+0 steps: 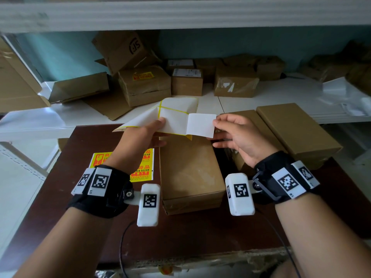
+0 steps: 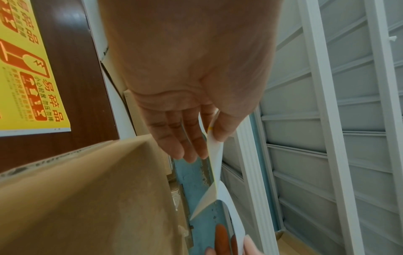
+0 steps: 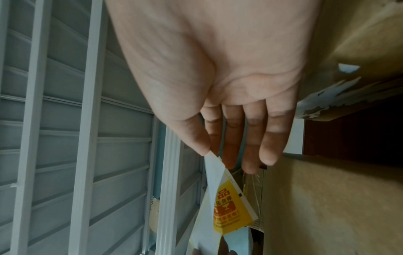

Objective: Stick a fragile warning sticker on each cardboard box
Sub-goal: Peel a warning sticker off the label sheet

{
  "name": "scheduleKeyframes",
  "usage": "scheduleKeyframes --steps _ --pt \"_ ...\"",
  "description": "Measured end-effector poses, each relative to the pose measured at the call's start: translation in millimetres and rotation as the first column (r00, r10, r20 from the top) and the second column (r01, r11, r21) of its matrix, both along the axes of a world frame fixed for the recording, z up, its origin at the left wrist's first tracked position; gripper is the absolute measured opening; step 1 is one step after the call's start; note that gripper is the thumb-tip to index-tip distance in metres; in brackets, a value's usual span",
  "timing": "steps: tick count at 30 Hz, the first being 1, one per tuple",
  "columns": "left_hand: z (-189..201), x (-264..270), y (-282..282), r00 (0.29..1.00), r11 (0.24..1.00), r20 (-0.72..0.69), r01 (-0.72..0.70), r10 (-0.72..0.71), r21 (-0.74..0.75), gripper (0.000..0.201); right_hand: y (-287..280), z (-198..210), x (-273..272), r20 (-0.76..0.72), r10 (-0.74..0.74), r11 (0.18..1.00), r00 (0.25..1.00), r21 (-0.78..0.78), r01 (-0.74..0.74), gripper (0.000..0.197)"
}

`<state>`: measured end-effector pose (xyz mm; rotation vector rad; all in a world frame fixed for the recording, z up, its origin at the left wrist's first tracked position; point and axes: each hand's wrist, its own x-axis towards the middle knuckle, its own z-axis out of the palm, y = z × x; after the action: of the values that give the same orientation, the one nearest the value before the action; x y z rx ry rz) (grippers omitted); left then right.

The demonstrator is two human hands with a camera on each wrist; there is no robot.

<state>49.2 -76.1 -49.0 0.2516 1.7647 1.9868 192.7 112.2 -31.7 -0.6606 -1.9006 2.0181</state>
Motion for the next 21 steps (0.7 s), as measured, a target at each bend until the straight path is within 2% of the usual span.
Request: scheduleKeyframes --steps 21 --pt "0.3 -9.0 -7.3 0.999 0.999 0.011 -0.047 0.047 -0.021 0.021 3.9 0.8 2.4 -0.007 -0.010 1.000 1.000 -0.011 0.010 0.006"
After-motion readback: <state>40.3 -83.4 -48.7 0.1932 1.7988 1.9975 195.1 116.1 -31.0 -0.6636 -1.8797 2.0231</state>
